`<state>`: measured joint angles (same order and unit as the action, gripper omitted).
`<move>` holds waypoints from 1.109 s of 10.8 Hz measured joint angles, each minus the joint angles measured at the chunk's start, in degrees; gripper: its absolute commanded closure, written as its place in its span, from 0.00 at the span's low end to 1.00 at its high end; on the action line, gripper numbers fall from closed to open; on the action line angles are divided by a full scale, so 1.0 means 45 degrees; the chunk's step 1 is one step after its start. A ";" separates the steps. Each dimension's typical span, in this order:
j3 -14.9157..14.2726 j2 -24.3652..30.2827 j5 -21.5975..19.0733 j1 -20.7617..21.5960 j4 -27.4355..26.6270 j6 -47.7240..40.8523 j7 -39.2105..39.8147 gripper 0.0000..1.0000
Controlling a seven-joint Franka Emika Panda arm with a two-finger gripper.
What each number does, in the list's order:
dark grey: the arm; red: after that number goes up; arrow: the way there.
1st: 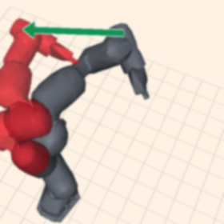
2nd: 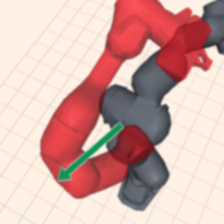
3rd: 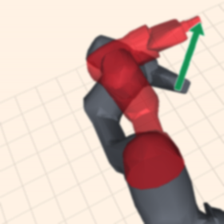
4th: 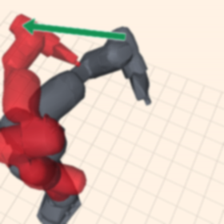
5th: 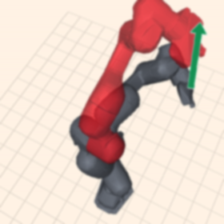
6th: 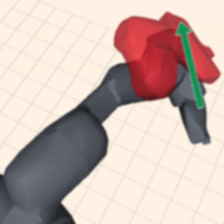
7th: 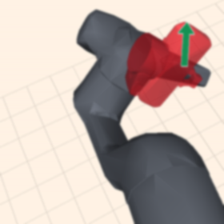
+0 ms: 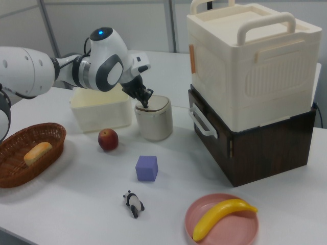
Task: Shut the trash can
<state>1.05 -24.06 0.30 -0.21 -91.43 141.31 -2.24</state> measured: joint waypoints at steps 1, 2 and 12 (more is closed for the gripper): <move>0.0007 -0.0137 0.0138 0.0031 -0.0009 0.0001 0.0011 1.00; 0.0007 -0.0164 0.0348 0.0064 0.0023 0.0003 0.0011 1.00; 0.0010 0.1770 0.0435 -0.0087 -0.0612 -0.1512 0.0002 0.00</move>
<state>1.10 -16.10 2.26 -0.60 -94.18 134.51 -2.23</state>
